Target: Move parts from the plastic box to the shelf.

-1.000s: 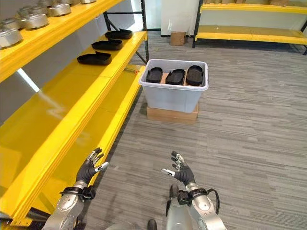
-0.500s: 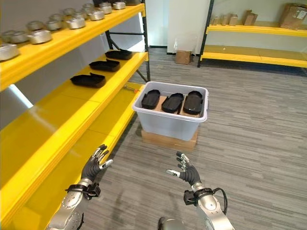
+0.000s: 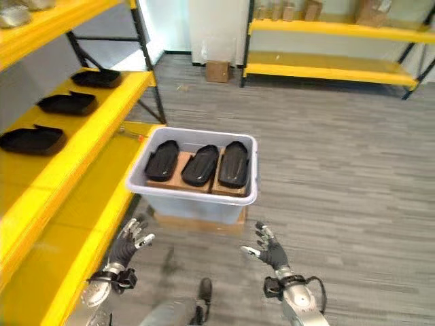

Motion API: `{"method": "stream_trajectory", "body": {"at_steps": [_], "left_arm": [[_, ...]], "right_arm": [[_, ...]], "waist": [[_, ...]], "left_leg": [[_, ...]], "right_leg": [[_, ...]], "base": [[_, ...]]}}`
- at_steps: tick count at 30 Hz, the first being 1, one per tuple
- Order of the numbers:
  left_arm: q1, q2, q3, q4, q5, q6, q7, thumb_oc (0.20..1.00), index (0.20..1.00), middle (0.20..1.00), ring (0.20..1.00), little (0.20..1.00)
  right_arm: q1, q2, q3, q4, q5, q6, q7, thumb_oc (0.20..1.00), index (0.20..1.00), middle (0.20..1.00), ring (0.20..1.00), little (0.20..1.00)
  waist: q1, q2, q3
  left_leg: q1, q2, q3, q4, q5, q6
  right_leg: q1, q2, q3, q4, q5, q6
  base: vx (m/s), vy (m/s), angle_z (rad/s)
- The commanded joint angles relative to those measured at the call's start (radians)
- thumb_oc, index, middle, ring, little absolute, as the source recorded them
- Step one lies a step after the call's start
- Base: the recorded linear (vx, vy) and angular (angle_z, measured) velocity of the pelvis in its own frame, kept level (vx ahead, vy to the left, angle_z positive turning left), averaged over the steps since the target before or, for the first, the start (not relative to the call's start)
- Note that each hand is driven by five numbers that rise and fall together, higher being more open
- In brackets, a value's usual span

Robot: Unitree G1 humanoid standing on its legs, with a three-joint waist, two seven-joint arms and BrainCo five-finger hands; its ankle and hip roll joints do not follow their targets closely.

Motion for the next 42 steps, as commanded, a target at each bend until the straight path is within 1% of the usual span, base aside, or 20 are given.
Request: {"method": "stream_trajectory", "body": {"at_steps": [1, 4, 5, 6, 8, 9, 10, 11, 14, 15, 21, 30, 32, 35, 36, 37, 38, 39, 41, 42], "left_arm": [[-0.04, 0.044, 0.024, -0.072, 0.014, -0.047, -0.001, 1.0, 1.0, 1.0, 1.0, 1.0], [-0.043, 0.058, 0.025, -0.072, 0.025, -0.047, 0.009, 1.0, 1.0, 1.0, 1.0, 1.0], [-0.043, 0.058, 0.026, -0.072, 0.025, -0.047, 0.01, 1.0, 1.0, 1.0, 1.0, 1.0], [-0.042, 0.063, 0.026, -0.071, 0.03, -0.043, 0.013, 1.0, 1.0, 1.0, 1.0, 1.0], [-0.038, 0.058, 0.025, -0.067, 0.029, -0.042, 0.009, 1.0, 1.0, 1.0, 1.0, 1.0], [-0.038, 0.054, 0.021, -0.057, 0.024, -0.042, 0.005, 1.0, 1.0, 1.0, 1.0, 1.0], [-0.037, 0.049, 0.02, -0.053, 0.02, -0.043, 0.001, 1.0, 1.0, 1.0, 1.0, 1.0], [-0.036, 0.048, 0.02, -0.053, 0.02, -0.043, 0.0, 1.0, 1.0, 1.0, 1.0, 1.0], [-0.031, 0.038, 0.022, -0.049, 0.019, -0.043, -0.005, 1.0, 1.0, 1.0, 1.0, 1.0], [-0.014, 0.026, 0.015, -0.043, 0.03, -0.04, -0.011, 1.0, 1.0, 1.0, 1.0, 1.0], [0.026, 0.018, 0.018, -0.052, 0.019, -0.039, -0.025, 1.0, 1.0, 1.0, 1.0, 1.0], [0.029, 0.015, 0.007, -0.056, 0.019, -0.031, -0.024, 1.0, 1.0, 1.0, 1.0, 1.0], [0.023, 0.014, 0.007, -0.057, 0.021, -0.03, -0.021, 1.0, 1.0, 1.0, 1.0, 1.0], [-0.013, 0.016, 0.001, -0.048, 0.01, -0.036, -0.014, 1.0, 1.0, 1.0, 1.0, 1.0], [-0.022, 0.016, 0.003, -0.046, 0.006, -0.038, -0.014, 1.0, 1.0, 1.0, 1.0, 1.0], [-0.023, 0.015, 0.002, -0.047, 0.009, -0.039, -0.011, 1.0, 1.0, 1.0, 1.0, 1.0], [-0.017, 0.012, 0.01, -0.051, 0.015, -0.038, -0.004, 1.0, 1.0, 1.0, 1.0, 1.0], [-0.013, 0.007, 0.012, -0.05, 0.003, -0.037, 0.002, 1.0, 1.0, 1.0, 1.0, 1.0], [-0.008, -0.002, 0.01, -0.042, -0.008, -0.036, 0.01, 1.0, 1.0, 1.0, 1.0, 1.0], [-0.011, -0.004, 0.006, -0.036, -0.011, -0.036, 0.014, 1.0, 1.0, 1.0, 1.0, 1.0]], "right_arm": [[-0.056, 0.014, -0.004, -0.038, 0.019, -0.034, 0.017, 1.0, 1.0, 1.0, 1.0, 1.0], [-0.058, 0.02, 0.009, -0.042, 0.011, -0.037, 0.02, 1.0, 1.0, 1.0, 1.0, 1.0], [-0.058, 0.02, 0.009, -0.042, 0.011, -0.037, 0.02, 1.0, 1.0, 1.0, 1.0, 1.0], [-0.059, 0.019, 0.015, -0.043, -0.001, -0.035, 0.021, 1.0, 1.0, 1.0, 1.0, 1.0], [-0.056, 0.019, 0.014, -0.042, -0.003, -0.035, 0.02, 1.0, 1.0, 1.0, 1.0, 1.0], [-0.055, 0.02, 0.015, -0.038, 0.007, -0.036, 0.017, 1.0, 1.0, 1.0, 1.0, 1.0], [-0.054, 0.017, 0.009, -0.04, 0.013, -0.04, 0.013, 1.0, 1.0, 1.0, 1.0, 1.0], [-0.054, 0.017, 0.009, -0.039, 0.013, -0.04, 0.013, 1.0, 1.0, 1.0, 1.0, 1.0], [-0.054, 0.006, 0.003, -0.041, 0.012, -0.038, 0.009, 1.0, 1.0, 1.0, 1.0, 1.0], [-0.047, 0.002, 0.006, -0.039, 0.013, -0.036, 0.01, 1.0, 1.0, 1.0, 1.0, 1.0], [-0.025, -0.016, -0.007, -0.041, 0.026, -0.035, 0.016, 1.0, 1.0, 1.0, 1.0, 1.0], [-0.021, -0.022, -0.011, -0.038, 0.037, -0.027, 0.022, 1.0, 1.0, 1.0, 1.0, 1.0], [-0.028, -0.023, -0.008, -0.039, 0.036, -0.026, 0.02, 1.0, 1.0, 1.0, 1.0, 1.0], [-0.05, -0.029, -0.009, -0.038, 0.046, -0.034, 0.012, 1.0, 1.0, 1.0, 1.0, 1.0], [-0.059, -0.034, -0.008, -0.041, 0.051, -0.036, 0.007, 1.0, 1.0, 1.0, 1.0, 1.0], [-0.063, -0.035, -0.005, -0.04, 0.05, -0.037, 0.005, 1.0, 1.0, 1.0, 1.0, 1.0], [-0.065, -0.034, 0.001, -0.033, 0.044, -0.038, -0.001, 1.0, 1.0, 1.0, 1.0, 1.0], [-0.06, -0.032, 0.002, -0.033, 0.046, -0.041, -0.009, 1.0, 1.0, 1.0, 1.0, 1.0], [-0.051, -0.032, -0.007, -0.03, 0.042, -0.046, -0.018, 1.0, 1.0, 1.0, 1.0, 1.0], [-0.051, -0.044, -0.015, -0.031, 0.028, -0.051, -0.027, 1.0, 1.0, 1.0, 1.0, 1.0]], "waist": [[0.029, -0.005, -0.003], [0.016, 0.017, 0.01], [0.016, 0.016, 0.011], [0.001, 0.044, 0.03], [-0.017, 0.06, 0.043], [-0.033, 0.068, 0.053], [-0.048, 0.063, 0.058], [-0.052, 0.066, 0.062], [-0.059, 0.058, 0.063], [-0.053, 0.043, 0.05], [-0.033, 0.041, 0.009], [-0.04, 0.04, 0.001], [-0.043, 0.039, 0.005], [-0.045, 0.017, 0.055], [-0.038, 0.007, 0.069], [-0.031, 0.005, 0.071], [-0.029, -0.001, 0.063], [-0.027, -0.001, 0.047], [-0.021, 0.021, 0.036], [-0.025, 0.037, 0.032]], "left_leg": [[-0.11, 0.115, 0.005, 0.196, -0.117, -0.216], [-0.023, 0.085, 0.008, 0.171, -0.157, -0.177], [-0.021, 0.085, 0.009, 0.17, -0.157, -0.176], [0.051, 0.083, 0.015, 0.137, -0.173, -0.159], [0.115, 0.077, 0.013, 0.112, -0.183, -0.155], [0.157, 0.067, 0.012, 0.101, -0.184, -0.16], [0.184, 0.052, 0.009, 0.1, -0.202, -0.169], [0.19, 0.056, 0.005, 0.101, -0.205, -0.17], [0.214, 0.05, 0.001, 0.107, -0.214, -0.184], [0.203, 0.051, 0.006, 0.151, -0.215, -0.201], [0.215, 0.076, 0.015, 0.13, -0.217, -0.22], [0.233, 0.101, 0.007, 0.105, -0.203, -0.246], [0.215, 0.106, 0.008, 0.142, -0.182, -0.263], [0.05, 0.115, 0.001, 0.432, -0.032, -0.371], [0.025, 0.114, -0.01, 0.471, -0.025, -0.375], [0.017, 0.116, -0.022, 0.468, -0.034, -0.363], [0.041, 0.19, -0.02, 0.386, -0.046, -0.332], [0.069, 0.295, -0.042, 0.219, -0.032, -0.322], [0.127, 0.383, -0.081, -0.012, 0.045, -0.336], [0.129, 0.42, -0.09, -0.069, 0.095, -0.354]], "right_leg": [[-0.04, -0.166, 0.066, -0.133, 0.4, 0.089], [-0.151, -0.173, 0.059, 0.102, 0.57, 0.096], [-0.151, -0.174, 0.06, 0.105, 0.568, 0.096], [-0.227, -0.173, 0.021, 0.198, 0.563, 0.088], [-0.304, -0.162, -0.008, 0.215, 0.499, 0.076], [-0.372, -0.149, -0.055, 0.153, 0.449, 0.065], [-0.383, -0.161, -0.091, 0.014, 0.434, 0.065], [-0.372, -0.158, -0.096, 0.007, 0.435, 0.064], [-0.391, -0.167, -0.117, -0.133, 0.464, 0.08], [-0.304, -0.148, -0.1, -0.223, 0.461, 0.074], [-0.218, -0.118, -0.106, -0.311, 0.423, 0.056], [-0.184, -0.103, -0.106, -0.314, 0.393, 0.044], [-0.173, -0.098, -0.105, -0.323, 0.383, 0.037], [-0.156, -0.115, -0.107, -0.338, 0.391, 0.016], [-0.158, -0.118, -0.102, -0.333, 0.388, 0.008], [-0.161, -0.116, -0.095, -0.329, 0.387, 0.005], [-0.161, -0.122, -0.083, -0.329, 0.384, 0.009], [-0.167, -0.132, -0.076, -0.32, 0.366, 0.021], [-0.169, -0.126, -0.061, -0.298, 0.333, 0.033], [-0.169, -0.129, -0.059, -0.295, 0.328, 0.041]], "base": [[0.18, 0.172, 0.15], [0.21, 0.228, 0.48], [0.26, 0.288, 0.46], [0.31, 0.287, 0.38], [0.37, 0.257, 0.08], [0.4, 0.112, -0.16], [0.34, 0.085, 0.18], [0.23, -0.004, 0.46], [0.18, -0.058, 0.4], [0.21, -0.119, -0.01], [0.11, -0.089, 0.05], [0.02, -0.072, 0.0], [-0.03, -0.075, 0.07], [-0.14, -0.056, 0.26], [-0.1, -0.039, 0.58], [0.02, 0.014, 0.24], [0.14, 0.123, -0.24], [0.19, 0.178, -0.49], [0.16, 0.209, -0.47], [0.11, 0.22, -0.16]]}}
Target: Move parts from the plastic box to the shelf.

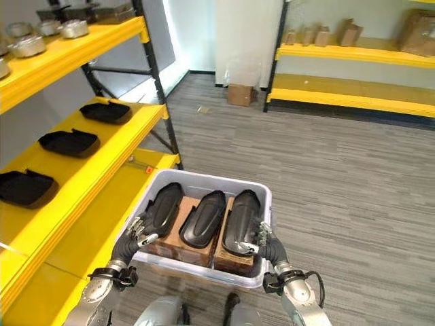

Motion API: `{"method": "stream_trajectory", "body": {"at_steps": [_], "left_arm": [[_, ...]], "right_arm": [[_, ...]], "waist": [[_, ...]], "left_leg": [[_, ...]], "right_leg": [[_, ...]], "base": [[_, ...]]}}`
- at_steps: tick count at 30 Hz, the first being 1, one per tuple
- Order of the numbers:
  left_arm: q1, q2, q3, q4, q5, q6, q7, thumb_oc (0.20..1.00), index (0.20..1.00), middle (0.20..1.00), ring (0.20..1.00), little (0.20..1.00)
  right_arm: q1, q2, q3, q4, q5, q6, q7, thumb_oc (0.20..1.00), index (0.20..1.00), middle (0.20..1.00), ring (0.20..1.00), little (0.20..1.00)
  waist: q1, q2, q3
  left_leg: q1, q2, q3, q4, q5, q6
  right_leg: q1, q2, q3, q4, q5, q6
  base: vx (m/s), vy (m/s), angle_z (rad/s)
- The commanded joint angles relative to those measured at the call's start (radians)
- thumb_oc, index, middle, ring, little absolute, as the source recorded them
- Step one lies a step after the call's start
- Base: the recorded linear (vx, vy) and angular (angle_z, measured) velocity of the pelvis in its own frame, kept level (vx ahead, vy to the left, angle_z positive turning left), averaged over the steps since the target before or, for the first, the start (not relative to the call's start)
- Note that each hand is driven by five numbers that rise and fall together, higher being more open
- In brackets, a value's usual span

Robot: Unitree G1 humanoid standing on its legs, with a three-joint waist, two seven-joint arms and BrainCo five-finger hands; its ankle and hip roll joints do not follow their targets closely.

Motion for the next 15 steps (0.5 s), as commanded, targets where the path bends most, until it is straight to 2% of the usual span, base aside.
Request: {"method": "stream_trajectory", "body": {"at_steps": [1, 3, 4, 5, 7, 11, 15], "left_arm": [[0.033, 0.044, 0.012, -0.091, -0.022, -0.029, 0.011, 1.0, 1.0, 1.0, 1.0, 1.0], [0.035, 0.042, 0.006, -0.093, -0.018, -0.029, 0.003, 1.0, 1.0, 1.0, 1.0, 1.0], [0.03, 0.053, 0.0, -0.1, -0.028, -0.029, -0.016, 1.0, 1.0, 1.0, 1.0, 1.0], [0.03, 0.053, 0.0, -0.1, -0.029, -0.029, -0.016, 1.0, 1.0, 1.0, 1.0, 1.0], [0.03, 0.065, 0.0, -0.112, -0.031, -0.035, -0.026, 1.0, 1.0, 1.0, 1.0, 1.0], [0.016, 0.084, 0.007, -0.117, -0.034, -0.043, -0.026, 1.0, 1.0, 1.0, 1.0, 1.0], [-0.018, 0.103, 0.002, -0.14, -0.003, -0.052, -0.027, 1.0, 1.0, 1.0, 1.0, 1.0]], "right_arm": [[-0.005, -0.013, -0.017, -0.05, -0.006, -0.047, -0.02, 1.0, 1.0, 1.0, 1.0, 1.0], [0.001, -0.008, -0.023, -0.044, -0.013, -0.047, -0.015, 1.0, 1.0, 1.0, 1.0, 1.0], [0.012, 0.004, -0.045, -0.053, 0.01, -0.044, -0.012, 1.0, 1.0, 1.0, 1.0, 1.0], [0.013, 0.004, -0.045, -0.053, 0.011, -0.044, -0.012, 1.0, 1.0, 1.0, 1.0, 1.0], [0.017, 0.016, -0.052, -0.045, 0.038, -0.042, -0.004, 1.0, 1.0, 1.0, 1.0, 1.0], [0.009, 0.037, -0.048, -0.023, 0.071, -0.044, 0.004, 1.0, 1.0, 1.0, 1.0, 1.0], [-0.016, 0.043, -0.04, -0.028, 0.105, -0.05, 0.02, 1.0, 1.0, 1.0, 1.0, 1.0]], "waist": [[-0.001, 0.002, -0.017], [-0.001, 0.017, -0.032], [-0.009, 0.014, -0.025], [-0.009, 0.013, -0.024], [-0.008, 0.006, -0.023], [-0.009, -0.008, -0.028], [-0.013, -0.021, -0.036]], "left_leg": [[0.076, -0.027, 0.034, -0.118, 0.213, 0.01], [0.096, -0.046, 0.032, -0.15, 0.184, 0.004], [0.088, -0.083, 0.075, -0.091, 0.133, 0.004], [0.088, -0.084, 0.076, -0.088, 0.131, 0.005], [0.084, -0.111, 0.101, -0.051, 0.084, 0.015], [0.079, -0.144, 0.143, 0.002, 0.038, 0.022], [0.083, -0.156, 0.164, 0.02, 0.016, 0.027]], "right_leg": [[0.142, -0.081, 0.07, -0.271, 0.075, 0.084], [0.145, -0.097, 0.075, -0.278, 0.085, 0.097], [0.178, -0.145, 0.075, -0.31, 0.108, 0.117], [0.18, -0.146, 0.075, -0.311, 0.108, 0.118], [0.199, -0.179, 0.085, -0.34, 0.13, 0.137], [0.212, -0.218, 0.104, -0.371, 0.154, 0.155], [0.214, -0.231, 0.117, -0.386, 0.168, 0.166]], "base": [[0.11, 0.243, 0.25], [0.15, 0.309, -0.21], [0.14, 0.302, -0.69], [0.16, 0.313, -0.23], [0.08, 0.176, 0.33], [0.1, 0.177, -0.22], [0.13, 0.084, -0.17]]}}
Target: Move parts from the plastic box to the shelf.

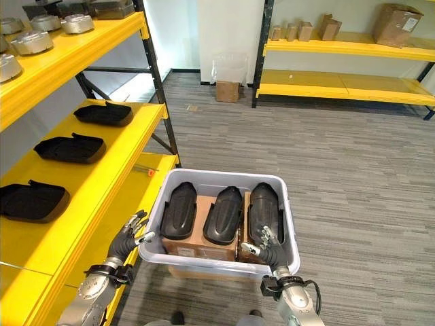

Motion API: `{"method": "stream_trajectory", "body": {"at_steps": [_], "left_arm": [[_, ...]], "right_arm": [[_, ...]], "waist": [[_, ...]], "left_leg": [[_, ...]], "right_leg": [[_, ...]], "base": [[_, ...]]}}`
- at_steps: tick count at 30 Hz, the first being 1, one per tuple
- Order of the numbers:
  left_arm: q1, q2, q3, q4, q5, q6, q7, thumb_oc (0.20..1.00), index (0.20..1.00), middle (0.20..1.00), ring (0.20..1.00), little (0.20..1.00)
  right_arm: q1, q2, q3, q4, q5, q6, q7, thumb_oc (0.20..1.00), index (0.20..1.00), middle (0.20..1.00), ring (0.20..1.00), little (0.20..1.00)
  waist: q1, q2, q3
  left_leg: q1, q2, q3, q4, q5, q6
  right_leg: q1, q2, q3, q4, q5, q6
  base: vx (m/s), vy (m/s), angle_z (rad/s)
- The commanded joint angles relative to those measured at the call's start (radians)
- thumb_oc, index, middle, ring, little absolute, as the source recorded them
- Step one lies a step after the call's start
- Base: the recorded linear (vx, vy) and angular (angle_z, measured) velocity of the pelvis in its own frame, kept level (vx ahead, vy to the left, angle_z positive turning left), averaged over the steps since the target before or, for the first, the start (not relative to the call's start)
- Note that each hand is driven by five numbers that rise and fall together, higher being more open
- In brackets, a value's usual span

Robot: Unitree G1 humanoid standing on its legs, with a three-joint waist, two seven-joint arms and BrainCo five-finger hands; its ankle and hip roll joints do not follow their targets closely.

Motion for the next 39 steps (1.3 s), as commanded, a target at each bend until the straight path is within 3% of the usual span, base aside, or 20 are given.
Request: {"method": "stream_trajectory", "body": {"at_steps": [1, 8, 14, 19, 20, 25, 26, 32, 39], "left_arm": [[-0.038, 0.007, 0.019, -0.102, 0.014, -0.073, -0.014, 1.0, 1.0, 1.0, 1.0, 1.0], [-0.096, 0.007, 0.008, -0.142, 0.008, -0.085, -0.009, 1.0, 1.0, 1.0, 1.0, 1.0], [-0.206, 0.023, -0.04, -0.192, -0.011, -0.115, 0.014, 1.0, 1.0, 1.0, 1.0, 1.0], [-0.286, 0.037, -0.091, -0.222, -0.054, -0.138, 0.034, 1.0, 1.0, 1.0, 1.0, 1.0], [-0.317, 0.046, -0.107, -0.222, -0.066, -0.146, 0.043, 1.0, 1.0, 1.0, 1.0, 1.0], [-0.349, 0.047, -0.136, -0.215, -0.075, -0.151, 0.051, 1.0, 1.0, 1.0, 1.0, 1.0], [-0.352, 0.046, -0.157, -0.215, -0.077, -0.148, 0.052, 1.0, 1.0, 1.0, 1.0, 1.0], [-0.369, 0.05, -0.18, -0.21, -0.078, -0.147, 0.071, 1.0, 1.0, 1.0, 1.0, 1.0], [-0.383, 0.043, -0.181, -0.206, -0.08, -0.156, 0.096, 1.0, 1.0, 1.0, 1.0, 1.0]], "right_arm": [[-0.065, -0.03, -0.009, -0.055, 0.033, -0.058, 0.014, 1.0, 1.0, 1.0, 1.0, 1.0], [-0.188, -0.066, -0.026, -0.075, -0.006, -0.078, -0.022, 1.0, 1.0, 1.0, 1.0, 1.0], [-0.431, -0.099, -0.022, 0.017, -0.078, -0.101, -0.129, 1.0, 1.0, 1.0, 1.0, 1.0], [-0.713, -0.089, 0.039, 0.222, -0.074, -0.099, -0.225, 1.0, 1.0, 1.0, 1.0, 1.0], [-0.851, -0.103, 0.071, 0.322, -0.085, -0.089, -0.254, 1.0, 1.0, 1.0, 1.0, 1.0], [-1.002, -0.126, 0.095, 0.456, -0.093, -0.078, -0.284, 1.0, 1.0, 1.0, 1.0, 1.0], [-1.077, -0.138, 0.109, 0.528, -0.099, -0.07, -0.297, 1.0, 1.0, 1.0, 1.0, 1.0], [-1.212, -0.125, 0.162, 0.716, -0.104, -0.052, -0.301, 1.0, 1.0, 1.0, 1.0, 1.0], [-1.262, -0.13, 0.164, 0.834, -0.102, -0.044, -0.316, 1.0, 1.0, 1.0, 1.0, 1.0]], "waist": [[-0.003, -0.006, 0.006], [-0.001, -0.019, 0.007], [0.013, -0.021, 0.076], [0.039, -0.007, 0.139], [0.054, 0.0, 0.166], [0.073, 0.012, 0.206], [0.08, 0.021, 0.238], [0.092, 0.028, 0.319], [0.099, 0.042, 0.353]], "left_leg": [[-0.071, 0.082, -0.03, 0.147, -0.047, -0.04], [-0.074, 0.092, -0.02, 0.14, -0.049, -0.042], [-0.174, 0.094, -0.037, 0.179, -0.055, -0.042], [-0.265, 0.093, -0.043, 0.201, -0.042, -0.039], [-0.294, 0.093, -0.039, 0.199, -0.029, -0.04], [-0.322, 0.089, -0.041, 0.2, -0.016, -0.04], [-0.338, 0.087, -0.043, 0.206, -0.011, -0.039], [-0.413, 0.082, -0.043, 0.265, -0.017, -0.038], [-0.46, 0.077, -0.05, 0.288, -0.015, -0.036]], "right_leg": [[0.046, 0.001, -0.021, -0.027, 0.054, -0.001], [0.039, 0.006, -0.02, -0.041, 0.056, 0.002], [-0.046, 0.006, -0.023, -0.016, 0.058, -0.001], [-0.168, 0.012, -0.002, 0.025, 0.082, 0.002], [-0.213, 0.014, 0.01, 0.035, 0.094, 0.005], [-0.243, 0.013, 0.014, 0.046, 0.1, 0.006], [-0.26, 0.011, 0.019, 0.053, 0.106, 0.005], [-0.333, 0.011, 0.031, 0.094, 0.116, 0.002], [-0.379, 0.011, 0.026, 0.122, 0.116, -0.002]], "base": [[0.09, 0.02, -0.09], [0.05, -0.019, -0.09], [-0.13, -0.027, -0.03], [-0.19, 0.009, 0.04], [-0.17, 0.031, -0.08], [-0.08, 0.014, -0.04], [-0.07, 0.02, 0.01], [-0.08, 0.005, 0.0], [-0.02, -0.001, 0.02]]}}
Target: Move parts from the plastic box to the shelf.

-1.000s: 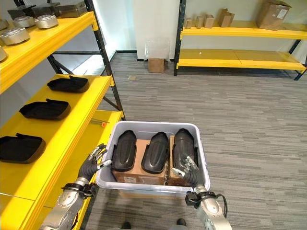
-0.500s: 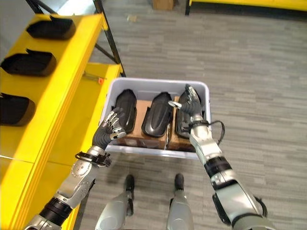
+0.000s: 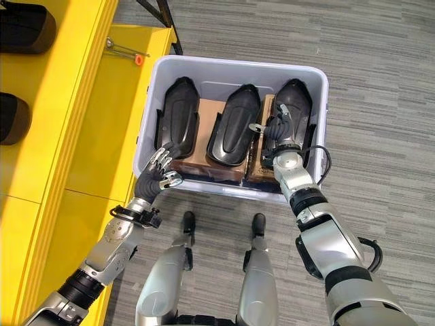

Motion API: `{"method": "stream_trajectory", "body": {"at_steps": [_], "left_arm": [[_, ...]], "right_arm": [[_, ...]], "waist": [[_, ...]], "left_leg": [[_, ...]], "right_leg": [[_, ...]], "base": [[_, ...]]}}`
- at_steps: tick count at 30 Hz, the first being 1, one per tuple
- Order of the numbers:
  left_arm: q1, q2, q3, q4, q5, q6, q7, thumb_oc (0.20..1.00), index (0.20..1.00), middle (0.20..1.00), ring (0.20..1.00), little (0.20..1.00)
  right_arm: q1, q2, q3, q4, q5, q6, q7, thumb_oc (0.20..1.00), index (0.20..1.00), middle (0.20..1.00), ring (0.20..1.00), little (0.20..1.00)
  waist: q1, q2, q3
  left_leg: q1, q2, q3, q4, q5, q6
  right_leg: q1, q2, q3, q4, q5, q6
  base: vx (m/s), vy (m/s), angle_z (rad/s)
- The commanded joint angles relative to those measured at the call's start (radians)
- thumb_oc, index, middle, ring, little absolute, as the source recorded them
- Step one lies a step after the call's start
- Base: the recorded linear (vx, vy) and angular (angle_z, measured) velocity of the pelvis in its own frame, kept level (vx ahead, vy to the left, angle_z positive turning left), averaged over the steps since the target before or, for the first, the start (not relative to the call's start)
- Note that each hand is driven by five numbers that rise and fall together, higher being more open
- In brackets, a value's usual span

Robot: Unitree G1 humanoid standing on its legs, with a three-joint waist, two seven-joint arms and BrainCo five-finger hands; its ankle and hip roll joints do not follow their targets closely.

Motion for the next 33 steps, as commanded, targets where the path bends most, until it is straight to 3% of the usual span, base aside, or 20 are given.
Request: {"method": "stream_trajectory", "body": {"at_steps": [1, 11, 27, 33], "left_arm": [[0.036, 0.02, 0.004, -0.077, 0.0, -0.063, 0.025, 1.0, 1.0, 1.0, 1.0, 1.0], [0.015, 0.008, -0.022, -0.081, -0.008, -0.06, 0.034, 1.0, 1.0, 1.0, 1.0, 1.0], [0.018, 0.011, 0.029, -0.084, 0.013, -0.052, 0.081, 1.0, 1.0, 1.0, 1.0, 1.0], [0.018, 0.012, 0.029, -0.087, 0.016, -0.049, 0.09, 1.0, 1.0, 1.0, 1.0, 1.0]], "right_arm": [[-0.046, -0.024, 0.006, -0.045, -0.016, -0.032, -0.02, 1.0, 1.0, 1.0, 1.0, 1.0], [-0.073, 0.005, 0.0, 0.034, 0.051, -0.034, -0.006, 1.0, 1.0, 1.0, 1.0, 1.0], [0.091, 0.195, 0.12, -0.338, 0.163, -0.046, 0.08, 1.0, 1.0, 1.0, 1.0, 1.0], [0.134, 0.181, 0.125, -0.416, 0.126, -0.041, 0.075, 1.0, 1.0, 1.0, 1.0, 1.0]], "waist": [[0.015, -0.015, -0.032], [0.017, -0.001, -0.002], [0.005, -0.026, 0.002], [-0.001, -0.034, 0.002]], "left_leg": [[-0.079, 0.022, -0.04, 0.156, -0.096, -0.013], [-0.112, 0.017, -0.041, 0.17, -0.094, -0.01], [-0.133, 0.019, -0.045, 0.176, -0.092, -0.008], [-0.14, 0.019, -0.047, 0.182, -0.094, -0.006]], "right_leg": [[-0.015, -0.057, -0.008, 0.059, -0.006, 0.034], [-0.051, -0.059, -0.004, 0.079, -0.007, 0.031], [-0.076, -0.051, -0.006, 0.09, -0.006, 0.023], [-0.081, -0.053, -0.008, 0.095, -0.006, 0.022]], "base": [[0.0, 0.0, 0.0], [0.0, 0.0, 0.0], [0.0, -0.001, 0.0], [0.0, 0.0, 0.0]]}}
